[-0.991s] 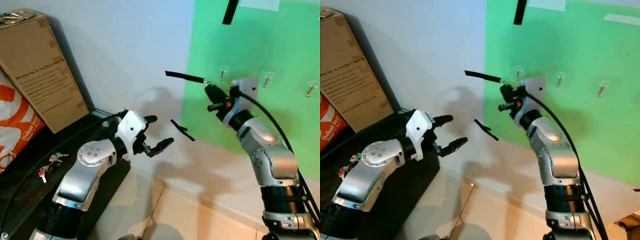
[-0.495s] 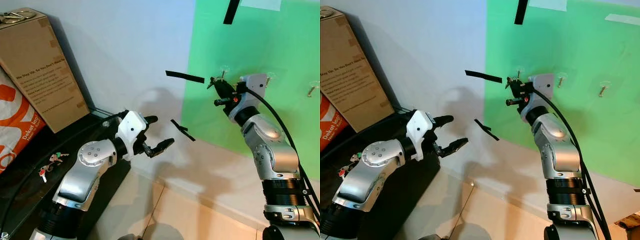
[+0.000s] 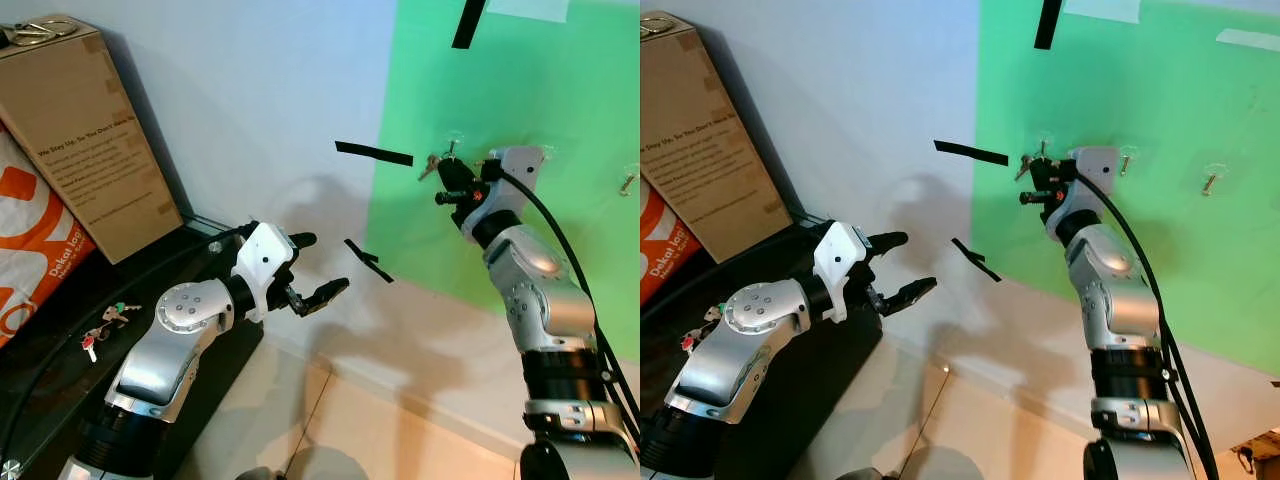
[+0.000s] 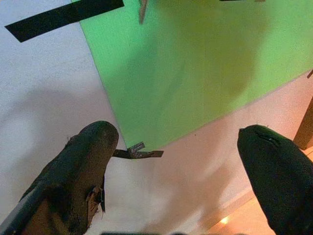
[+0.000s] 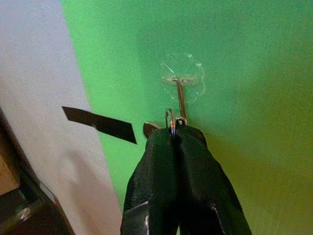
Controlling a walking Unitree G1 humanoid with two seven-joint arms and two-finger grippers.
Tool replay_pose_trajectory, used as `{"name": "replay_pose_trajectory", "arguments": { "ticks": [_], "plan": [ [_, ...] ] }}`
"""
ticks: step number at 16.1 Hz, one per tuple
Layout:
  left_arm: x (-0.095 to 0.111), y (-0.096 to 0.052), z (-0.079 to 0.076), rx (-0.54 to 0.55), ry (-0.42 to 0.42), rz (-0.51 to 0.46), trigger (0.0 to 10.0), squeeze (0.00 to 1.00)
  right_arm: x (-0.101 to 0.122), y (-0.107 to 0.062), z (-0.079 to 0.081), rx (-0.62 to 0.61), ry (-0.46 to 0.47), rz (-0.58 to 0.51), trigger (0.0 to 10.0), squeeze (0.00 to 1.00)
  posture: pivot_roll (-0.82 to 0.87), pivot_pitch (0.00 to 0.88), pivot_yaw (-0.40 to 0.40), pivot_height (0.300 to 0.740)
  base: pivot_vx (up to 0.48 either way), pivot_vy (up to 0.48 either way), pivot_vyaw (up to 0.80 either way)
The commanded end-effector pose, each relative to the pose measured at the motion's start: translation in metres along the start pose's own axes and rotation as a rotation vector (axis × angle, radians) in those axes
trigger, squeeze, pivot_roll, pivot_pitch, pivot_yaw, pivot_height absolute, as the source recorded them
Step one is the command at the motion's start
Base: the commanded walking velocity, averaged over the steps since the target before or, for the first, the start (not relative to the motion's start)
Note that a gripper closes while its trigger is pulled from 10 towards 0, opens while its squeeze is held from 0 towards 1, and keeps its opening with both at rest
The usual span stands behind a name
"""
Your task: Hang keys on a hook
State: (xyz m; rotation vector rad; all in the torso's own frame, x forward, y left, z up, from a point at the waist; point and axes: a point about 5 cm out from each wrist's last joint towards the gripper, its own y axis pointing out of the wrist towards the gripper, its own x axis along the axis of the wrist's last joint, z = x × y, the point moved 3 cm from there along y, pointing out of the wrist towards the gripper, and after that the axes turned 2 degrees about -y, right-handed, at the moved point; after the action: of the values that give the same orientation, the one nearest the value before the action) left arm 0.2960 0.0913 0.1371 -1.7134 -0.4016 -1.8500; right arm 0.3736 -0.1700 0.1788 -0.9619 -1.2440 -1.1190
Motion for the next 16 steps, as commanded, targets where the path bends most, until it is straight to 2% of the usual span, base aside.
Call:
{"name": "replay_pose_trajectory", "arguments": {
  "ticks": [1,6,8,12,16],
  "plan": [
    [0.005,0.000,0.002,-0.008,0.027,-0.001,10.0,0.00,-0.001,0.000,-0.014,-0.078,0.045,0.017,10.0,0.00,-0.07,0.000,0.036,0.740,0.000,0.000,0.00],
    [0.006,0.000,0.003,-0.014,0.027,-0.001,10.0,0.00,-0.005,0.002,-0.034,-0.186,0.242,0.028,10.0,0.00,-0.07,0.000,0.039,0.740,0.000,0.000,0.00],
    [0.006,0.000,0.003,-0.016,0.029,-0.001,10.0,0.00,-0.006,0.000,-0.035,-0.176,0.223,0.033,10.0,0.00,-0.07,0.000,0.040,0.740,0.000,0.000,0.00],
    [0.006,0.001,0.002,-0.021,0.031,-0.001,10.0,0.00,-0.011,-0.008,-0.017,-0.037,0.169,0.056,10.0,0.00,-0.07,0.000,0.042,0.740,0.000,0.000,0.00],
    [0.006,0.002,0.001,-0.027,0.030,-0.003,10.0,0.00,0.004,-0.012,0.003,0.114,0.151,-0.005,10.0,0.00,-0.08,0.000,0.044,0.740,0.000,0.000,0.00]
  ]
}}
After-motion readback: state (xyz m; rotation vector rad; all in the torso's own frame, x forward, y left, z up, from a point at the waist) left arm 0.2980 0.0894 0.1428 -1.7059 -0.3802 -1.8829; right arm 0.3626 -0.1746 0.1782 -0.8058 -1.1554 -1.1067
